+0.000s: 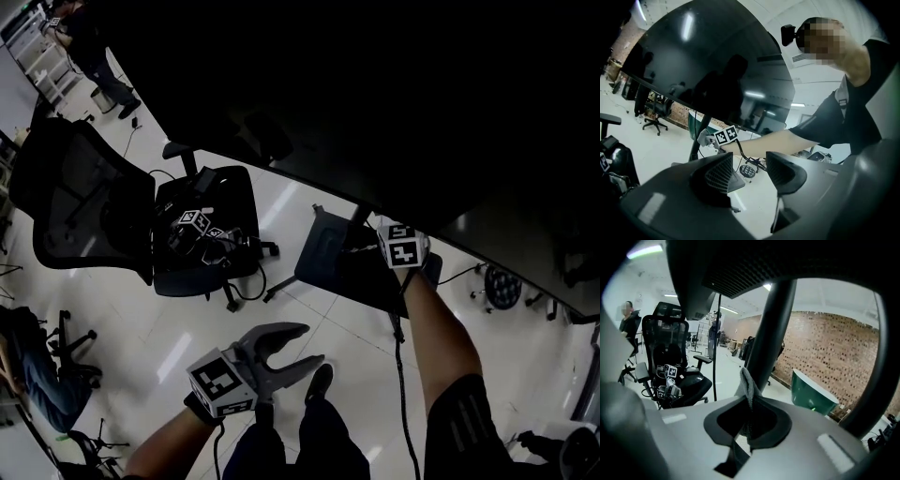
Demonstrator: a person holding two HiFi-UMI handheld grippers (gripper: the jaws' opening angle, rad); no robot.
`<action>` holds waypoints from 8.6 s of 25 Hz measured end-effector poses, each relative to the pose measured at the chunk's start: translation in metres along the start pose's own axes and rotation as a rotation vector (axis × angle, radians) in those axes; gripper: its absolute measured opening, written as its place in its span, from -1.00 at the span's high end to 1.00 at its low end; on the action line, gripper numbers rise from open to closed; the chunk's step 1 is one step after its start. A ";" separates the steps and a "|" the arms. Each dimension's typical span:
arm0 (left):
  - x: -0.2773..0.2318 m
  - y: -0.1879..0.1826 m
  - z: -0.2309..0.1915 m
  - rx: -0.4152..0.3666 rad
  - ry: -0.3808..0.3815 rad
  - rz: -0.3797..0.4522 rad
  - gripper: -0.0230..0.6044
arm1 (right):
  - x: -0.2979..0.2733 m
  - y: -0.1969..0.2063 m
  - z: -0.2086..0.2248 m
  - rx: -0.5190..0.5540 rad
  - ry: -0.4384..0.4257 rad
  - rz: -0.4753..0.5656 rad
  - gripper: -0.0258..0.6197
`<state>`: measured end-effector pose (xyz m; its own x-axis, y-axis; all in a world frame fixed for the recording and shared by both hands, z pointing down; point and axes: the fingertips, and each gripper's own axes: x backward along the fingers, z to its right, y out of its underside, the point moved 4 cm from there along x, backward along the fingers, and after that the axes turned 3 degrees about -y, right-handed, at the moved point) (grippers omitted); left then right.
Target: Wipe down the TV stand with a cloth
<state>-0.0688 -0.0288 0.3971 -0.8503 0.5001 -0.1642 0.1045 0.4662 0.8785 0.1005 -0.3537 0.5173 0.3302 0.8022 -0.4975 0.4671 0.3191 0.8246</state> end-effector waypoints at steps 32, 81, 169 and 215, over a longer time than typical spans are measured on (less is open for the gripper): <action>-0.051 0.067 -0.048 0.069 -0.067 -0.004 0.15 | -0.098 0.109 -0.035 0.013 -0.237 -0.173 0.87; -0.096 0.071 -0.021 0.068 0.026 -0.036 0.15 | 0.004 0.215 0.095 -0.348 0.050 -0.232 0.87; -0.096 0.104 -0.037 0.072 0.007 -0.065 0.15 | 0.021 0.282 -0.023 -0.051 -0.161 -0.423 0.87; -0.040 0.114 -0.052 0.026 -0.080 -0.093 0.09 | 0.028 0.255 -0.152 -0.036 -0.326 -0.412 0.87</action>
<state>-0.0491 -0.0334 0.5275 -0.8129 0.5101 -0.2810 0.0414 0.5320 0.8458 0.1044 -0.1737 0.7544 0.3660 0.4097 -0.8356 0.5855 0.5965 0.5490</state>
